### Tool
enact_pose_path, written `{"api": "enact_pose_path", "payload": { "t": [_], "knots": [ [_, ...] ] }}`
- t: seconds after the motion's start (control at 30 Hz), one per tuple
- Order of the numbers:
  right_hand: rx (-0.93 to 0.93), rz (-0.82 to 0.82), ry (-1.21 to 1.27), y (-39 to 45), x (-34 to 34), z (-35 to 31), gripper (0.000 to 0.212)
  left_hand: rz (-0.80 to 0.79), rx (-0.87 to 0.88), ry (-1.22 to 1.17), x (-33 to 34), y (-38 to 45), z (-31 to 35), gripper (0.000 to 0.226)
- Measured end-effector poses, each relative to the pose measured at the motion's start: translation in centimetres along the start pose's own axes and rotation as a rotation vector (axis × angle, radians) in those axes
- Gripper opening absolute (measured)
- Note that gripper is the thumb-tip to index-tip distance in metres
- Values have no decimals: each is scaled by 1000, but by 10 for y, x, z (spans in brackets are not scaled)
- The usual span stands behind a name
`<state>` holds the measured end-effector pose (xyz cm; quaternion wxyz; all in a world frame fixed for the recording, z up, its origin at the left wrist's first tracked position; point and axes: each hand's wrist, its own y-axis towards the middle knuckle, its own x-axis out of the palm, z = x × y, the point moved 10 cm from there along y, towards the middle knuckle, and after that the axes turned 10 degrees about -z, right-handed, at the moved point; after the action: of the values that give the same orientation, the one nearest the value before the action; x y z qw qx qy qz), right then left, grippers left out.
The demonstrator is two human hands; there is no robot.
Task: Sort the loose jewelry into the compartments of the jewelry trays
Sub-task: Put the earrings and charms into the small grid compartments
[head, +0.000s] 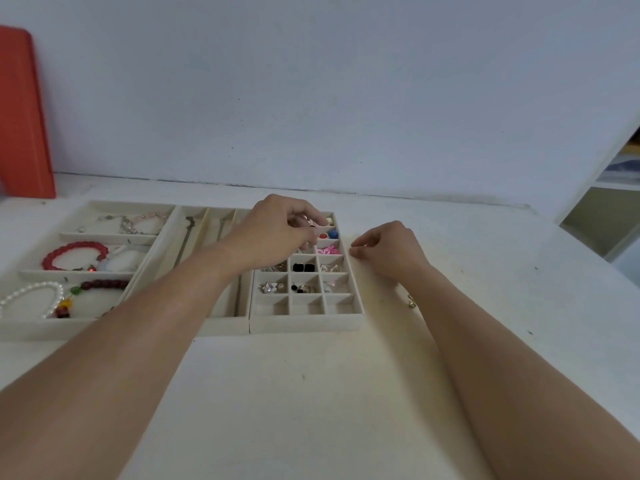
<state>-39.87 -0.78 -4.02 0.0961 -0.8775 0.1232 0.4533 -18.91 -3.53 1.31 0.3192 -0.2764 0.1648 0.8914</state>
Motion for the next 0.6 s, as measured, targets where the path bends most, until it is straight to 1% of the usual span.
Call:
{"api": "enact_pose_path", "payload": {
  "t": [0.1, 0.2, 0.33, 0.43, 0.5, 0.6],
  "knots": [
    [-12, 22, 41, -3, -4, 1, 6, -13, -7, 26, 2, 1, -2, 18],
    [-22, 38, -4, -6, -9, -1, 15, -25, -19, 27, 4, 1, -2, 20],
    [-41, 7, -236, -8, -8, -16, 11, -21, -13, 19, 4, 1, -2, 16],
    [-57, -12, -458, -13, -5, -30, 14, -21, -11, 34, 4, 1, -2, 14],
    [-74, -16, -596, -17, -3, -38, 19, -24, -13, 36, 4, 1, -3, 13],
    [-79, 5, -701, -21, -3, -45, 16, -23, -8, 36, 4, 1, -2, 13]
  ]
}}
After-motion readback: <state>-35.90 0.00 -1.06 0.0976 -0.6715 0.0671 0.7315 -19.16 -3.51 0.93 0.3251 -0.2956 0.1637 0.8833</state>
